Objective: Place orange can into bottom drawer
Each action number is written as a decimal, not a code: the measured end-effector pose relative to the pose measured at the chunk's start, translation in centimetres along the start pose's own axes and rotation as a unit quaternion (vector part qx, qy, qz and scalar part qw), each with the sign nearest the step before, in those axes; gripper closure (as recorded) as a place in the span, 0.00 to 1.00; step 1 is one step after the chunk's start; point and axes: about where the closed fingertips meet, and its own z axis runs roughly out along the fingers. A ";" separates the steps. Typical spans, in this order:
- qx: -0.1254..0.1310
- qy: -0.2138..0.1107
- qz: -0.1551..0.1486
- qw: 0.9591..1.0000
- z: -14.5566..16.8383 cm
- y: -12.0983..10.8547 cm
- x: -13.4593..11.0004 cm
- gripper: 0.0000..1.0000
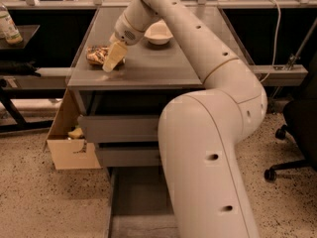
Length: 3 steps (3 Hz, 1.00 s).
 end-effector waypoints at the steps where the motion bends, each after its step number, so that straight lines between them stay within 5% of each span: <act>1: -0.010 0.005 0.004 1.000 1.1 0.0 0.3 0.49; 2: -0.010 0.005 0.004 1.000 1.1 0.0 0.3 0.72; 3: 0.009 -0.017 -0.032 0.999 -2.2 1.1 -1.2 0.95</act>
Offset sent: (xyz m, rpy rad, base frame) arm 0.0004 0.0042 -0.0075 -0.0109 0.0250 0.0130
